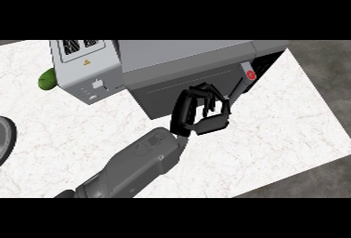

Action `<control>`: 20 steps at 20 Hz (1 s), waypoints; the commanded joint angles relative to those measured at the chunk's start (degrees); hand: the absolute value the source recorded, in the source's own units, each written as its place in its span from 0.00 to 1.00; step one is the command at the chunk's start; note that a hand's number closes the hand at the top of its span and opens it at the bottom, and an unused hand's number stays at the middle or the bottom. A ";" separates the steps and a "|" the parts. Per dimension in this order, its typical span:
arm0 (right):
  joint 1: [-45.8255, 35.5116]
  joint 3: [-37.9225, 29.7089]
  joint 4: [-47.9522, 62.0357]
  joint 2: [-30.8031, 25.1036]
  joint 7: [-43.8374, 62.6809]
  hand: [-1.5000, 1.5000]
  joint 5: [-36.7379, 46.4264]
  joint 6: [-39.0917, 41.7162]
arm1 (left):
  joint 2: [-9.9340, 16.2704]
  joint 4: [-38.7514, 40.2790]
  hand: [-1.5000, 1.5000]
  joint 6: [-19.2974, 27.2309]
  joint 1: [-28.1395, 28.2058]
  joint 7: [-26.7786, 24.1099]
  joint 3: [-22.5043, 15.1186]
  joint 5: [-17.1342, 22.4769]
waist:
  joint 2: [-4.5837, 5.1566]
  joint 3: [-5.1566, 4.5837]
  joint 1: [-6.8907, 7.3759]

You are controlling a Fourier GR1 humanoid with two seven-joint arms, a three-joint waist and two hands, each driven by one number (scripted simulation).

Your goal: Pick up the milk, place it into the microwave and close the microwave

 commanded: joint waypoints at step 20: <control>-3.76 -1.27 8.07 -0.15 0.81 0.00 -4.34 4.47 | 0.03 5.65 1.00 -0.88 -7.77 -1.25 0.46 5.03 | 1.33 0.09 0.93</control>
